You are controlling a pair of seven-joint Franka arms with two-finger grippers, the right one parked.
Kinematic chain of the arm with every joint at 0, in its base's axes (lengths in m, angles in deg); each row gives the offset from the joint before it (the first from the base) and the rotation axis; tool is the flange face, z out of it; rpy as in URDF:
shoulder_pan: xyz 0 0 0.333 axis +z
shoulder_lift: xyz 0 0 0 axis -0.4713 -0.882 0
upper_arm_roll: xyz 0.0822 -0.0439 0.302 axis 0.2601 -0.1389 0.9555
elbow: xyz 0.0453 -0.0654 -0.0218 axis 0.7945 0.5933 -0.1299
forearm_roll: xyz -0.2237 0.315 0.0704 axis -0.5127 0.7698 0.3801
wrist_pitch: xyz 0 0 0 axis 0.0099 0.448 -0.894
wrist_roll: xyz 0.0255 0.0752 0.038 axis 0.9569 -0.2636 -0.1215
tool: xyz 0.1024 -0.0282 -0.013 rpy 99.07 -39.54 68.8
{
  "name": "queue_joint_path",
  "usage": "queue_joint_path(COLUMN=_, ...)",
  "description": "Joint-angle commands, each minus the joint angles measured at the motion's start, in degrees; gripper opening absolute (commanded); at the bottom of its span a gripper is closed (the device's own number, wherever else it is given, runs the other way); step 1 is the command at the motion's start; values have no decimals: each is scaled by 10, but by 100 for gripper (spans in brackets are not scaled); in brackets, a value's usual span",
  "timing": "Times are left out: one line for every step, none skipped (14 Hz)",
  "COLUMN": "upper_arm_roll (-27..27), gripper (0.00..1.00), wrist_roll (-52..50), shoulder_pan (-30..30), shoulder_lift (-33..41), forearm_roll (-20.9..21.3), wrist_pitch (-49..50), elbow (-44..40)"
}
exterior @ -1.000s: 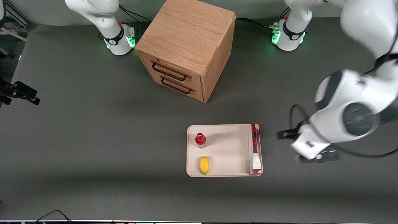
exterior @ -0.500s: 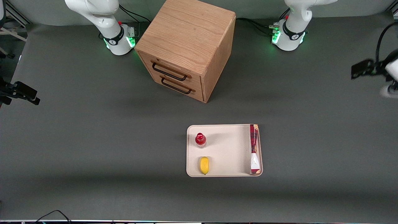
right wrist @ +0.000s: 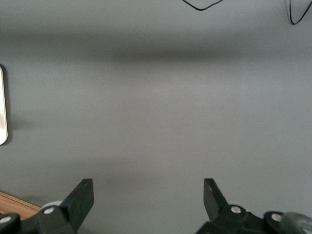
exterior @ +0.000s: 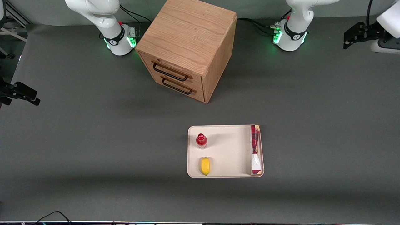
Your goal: Place red cookie box on tray
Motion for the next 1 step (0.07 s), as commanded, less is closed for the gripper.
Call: queue_joint_path(upper_arm_roll=10, gripper=100, wrist_roll=12, shoulder_pan=-18, shoulder_lift=-47, forearm_roll=0, wrist_pitch=33, elbow=-74)
